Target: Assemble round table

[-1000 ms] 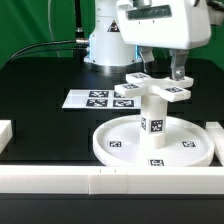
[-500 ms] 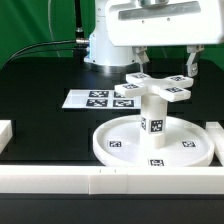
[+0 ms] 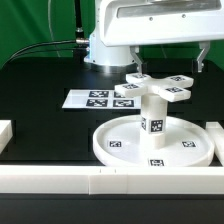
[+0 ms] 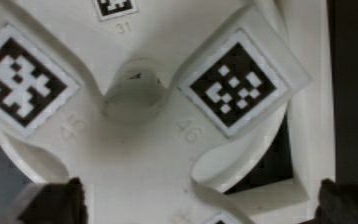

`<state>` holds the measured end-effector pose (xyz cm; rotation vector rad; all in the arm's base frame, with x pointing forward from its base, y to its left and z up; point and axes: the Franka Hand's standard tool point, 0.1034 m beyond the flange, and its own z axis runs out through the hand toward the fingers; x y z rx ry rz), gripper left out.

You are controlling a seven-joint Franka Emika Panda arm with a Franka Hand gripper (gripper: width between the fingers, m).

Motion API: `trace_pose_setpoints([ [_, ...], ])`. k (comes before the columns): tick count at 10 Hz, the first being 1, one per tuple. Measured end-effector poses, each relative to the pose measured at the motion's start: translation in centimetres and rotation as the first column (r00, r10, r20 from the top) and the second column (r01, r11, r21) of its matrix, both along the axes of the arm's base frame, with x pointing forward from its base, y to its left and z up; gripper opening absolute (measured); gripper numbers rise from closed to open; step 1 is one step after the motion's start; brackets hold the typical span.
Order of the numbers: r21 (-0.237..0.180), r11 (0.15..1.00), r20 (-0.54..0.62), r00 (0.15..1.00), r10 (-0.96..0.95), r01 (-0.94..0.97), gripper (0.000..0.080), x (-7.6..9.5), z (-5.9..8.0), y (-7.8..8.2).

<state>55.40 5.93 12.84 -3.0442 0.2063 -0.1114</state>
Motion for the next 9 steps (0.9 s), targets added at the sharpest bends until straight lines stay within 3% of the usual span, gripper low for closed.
trace_pose_setpoints([
  [1, -0.027, 0.989, -0.003, 0.99, 0.144, -0.144, 0.0649, 0.1, 0.0, 0.3],
  [5, -0.05, 0.929, 0.004, 0.93, 0.368, -0.367, 0.0649, 0.3, -0.2, 0.4],
  [9, -0.114, 0.6, 0.009, 0.603, 0.797, -0.792, 0.0649, 0.4, -0.7, -1.3],
])
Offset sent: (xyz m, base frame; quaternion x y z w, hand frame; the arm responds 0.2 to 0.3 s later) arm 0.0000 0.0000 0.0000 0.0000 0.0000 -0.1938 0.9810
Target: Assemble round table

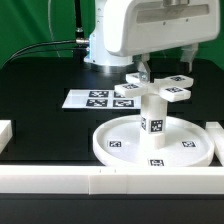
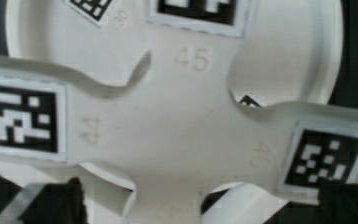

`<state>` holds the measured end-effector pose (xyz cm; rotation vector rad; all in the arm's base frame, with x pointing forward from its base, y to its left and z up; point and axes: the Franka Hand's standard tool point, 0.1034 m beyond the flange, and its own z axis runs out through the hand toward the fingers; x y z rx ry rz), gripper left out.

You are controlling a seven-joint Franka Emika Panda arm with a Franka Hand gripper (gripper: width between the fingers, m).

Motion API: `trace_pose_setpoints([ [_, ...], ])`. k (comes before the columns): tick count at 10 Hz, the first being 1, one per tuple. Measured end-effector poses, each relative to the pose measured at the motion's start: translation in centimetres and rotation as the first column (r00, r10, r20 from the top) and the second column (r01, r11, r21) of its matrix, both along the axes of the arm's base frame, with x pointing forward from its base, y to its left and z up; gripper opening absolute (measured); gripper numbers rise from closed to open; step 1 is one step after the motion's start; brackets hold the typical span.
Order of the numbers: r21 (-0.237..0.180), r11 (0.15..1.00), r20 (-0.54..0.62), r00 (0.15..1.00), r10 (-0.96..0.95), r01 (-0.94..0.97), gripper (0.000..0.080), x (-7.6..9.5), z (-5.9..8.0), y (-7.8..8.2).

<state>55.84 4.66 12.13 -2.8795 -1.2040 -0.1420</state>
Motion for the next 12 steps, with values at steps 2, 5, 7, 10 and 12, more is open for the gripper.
trace_pose_setpoints([
  [2, -0.011, 0.994, 0.012, 0.994, 0.111, -0.111, 0.0649, -0.09, -0.01, -0.41],
  [5, -0.037, 0.953, 0.013, 0.954, 0.301, -0.3, 0.0649, -0.12, -0.18, -0.73],
  [7, -0.072, 0.879, 0.025, 0.88, 0.475, -0.472, 0.0649, -0.01, -0.4, -1.08],
  [10, -0.079, 0.855, 0.021, 0.857, 0.515, -0.512, 0.0649, -0.17, -0.65, -1.17],
  [12, -0.076, 0.861, 0.02, 0.862, 0.506, -0.503, 0.0649, -0.19, -0.78, -1.14],
])
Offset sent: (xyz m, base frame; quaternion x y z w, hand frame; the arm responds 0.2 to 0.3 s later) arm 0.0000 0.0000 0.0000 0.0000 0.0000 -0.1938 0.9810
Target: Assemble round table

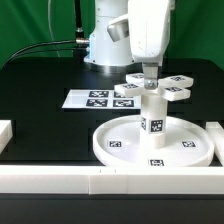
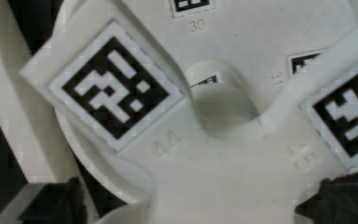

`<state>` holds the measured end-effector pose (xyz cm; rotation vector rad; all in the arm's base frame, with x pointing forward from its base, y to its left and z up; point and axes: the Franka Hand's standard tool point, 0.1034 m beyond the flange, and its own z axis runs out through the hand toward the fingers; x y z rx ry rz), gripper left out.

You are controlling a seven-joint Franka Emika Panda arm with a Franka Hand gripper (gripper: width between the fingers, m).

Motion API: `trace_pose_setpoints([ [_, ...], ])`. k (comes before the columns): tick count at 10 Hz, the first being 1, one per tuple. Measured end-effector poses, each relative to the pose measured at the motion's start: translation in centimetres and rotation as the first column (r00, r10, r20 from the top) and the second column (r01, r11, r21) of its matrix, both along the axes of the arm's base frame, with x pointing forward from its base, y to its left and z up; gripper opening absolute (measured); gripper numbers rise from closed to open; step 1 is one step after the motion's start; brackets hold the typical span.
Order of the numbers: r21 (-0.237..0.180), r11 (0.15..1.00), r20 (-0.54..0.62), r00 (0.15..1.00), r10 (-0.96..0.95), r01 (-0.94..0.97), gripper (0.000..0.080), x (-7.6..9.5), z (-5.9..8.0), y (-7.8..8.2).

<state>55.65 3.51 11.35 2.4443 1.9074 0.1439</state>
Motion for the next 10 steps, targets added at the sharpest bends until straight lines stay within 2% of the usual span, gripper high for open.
trace_pose_setpoints([
  [4, 0.002, 1.0, -0.012, 1.0, -0.028, 0.028, 0.0649, -0.26, -0.59, 0.16],
  [6, 0.003, 0.998, -0.01, 0.998, -0.064, 0.064, 0.0649, -0.22, -0.42, 0.67],
  [10, 0.002, 0.998, -0.02, 0.997, -0.069, 0.069, 0.0649, -0.43, -0.96, 0.43],
])
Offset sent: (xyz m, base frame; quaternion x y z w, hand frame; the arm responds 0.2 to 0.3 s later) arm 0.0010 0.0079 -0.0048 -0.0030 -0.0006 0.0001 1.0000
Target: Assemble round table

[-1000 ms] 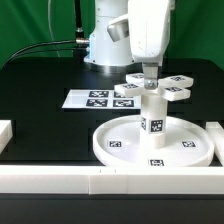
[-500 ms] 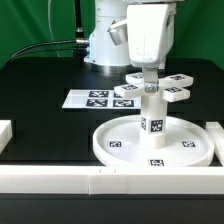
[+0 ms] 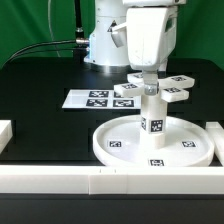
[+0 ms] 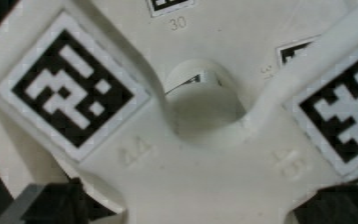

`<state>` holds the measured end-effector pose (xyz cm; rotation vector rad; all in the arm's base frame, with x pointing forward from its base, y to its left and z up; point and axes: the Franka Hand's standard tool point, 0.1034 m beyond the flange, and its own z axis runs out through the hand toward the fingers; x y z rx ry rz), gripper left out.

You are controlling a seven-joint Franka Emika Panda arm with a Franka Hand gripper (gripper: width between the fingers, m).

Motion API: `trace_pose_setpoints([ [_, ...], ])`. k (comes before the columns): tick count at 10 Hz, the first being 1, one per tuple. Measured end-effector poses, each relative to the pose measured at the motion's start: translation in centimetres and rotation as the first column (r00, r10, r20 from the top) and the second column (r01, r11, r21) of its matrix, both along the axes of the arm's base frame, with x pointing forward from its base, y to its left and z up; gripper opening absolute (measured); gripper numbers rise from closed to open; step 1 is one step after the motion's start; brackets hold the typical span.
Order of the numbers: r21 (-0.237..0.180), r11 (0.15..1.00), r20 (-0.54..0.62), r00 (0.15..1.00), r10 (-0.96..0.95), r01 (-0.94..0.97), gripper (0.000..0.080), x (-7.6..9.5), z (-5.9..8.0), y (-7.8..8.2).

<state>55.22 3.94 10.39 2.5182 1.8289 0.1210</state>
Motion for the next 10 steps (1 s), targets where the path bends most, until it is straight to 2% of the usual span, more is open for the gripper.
trace_pose_setpoints([
  [1, 0.0, 1.0, -0.002, 1.0, -0.002, 0.002, 0.0528, -0.04, -0.1, -0.1],
  [2, 0.0, 1.0, -0.002, 1.0, -0.005, 0.005, 0.0441, -0.02, -0.14, -0.28],
  [7, 0.002, 0.999, -0.003, 0.999, -0.043, 0.043, 0.0442, 0.0, -0.15, -0.72],
  [10, 0.025, 0.956, -0.01, 0.956, -0.293, 0.293, 0.0442, 0.0, -0.18, -0.82],
])
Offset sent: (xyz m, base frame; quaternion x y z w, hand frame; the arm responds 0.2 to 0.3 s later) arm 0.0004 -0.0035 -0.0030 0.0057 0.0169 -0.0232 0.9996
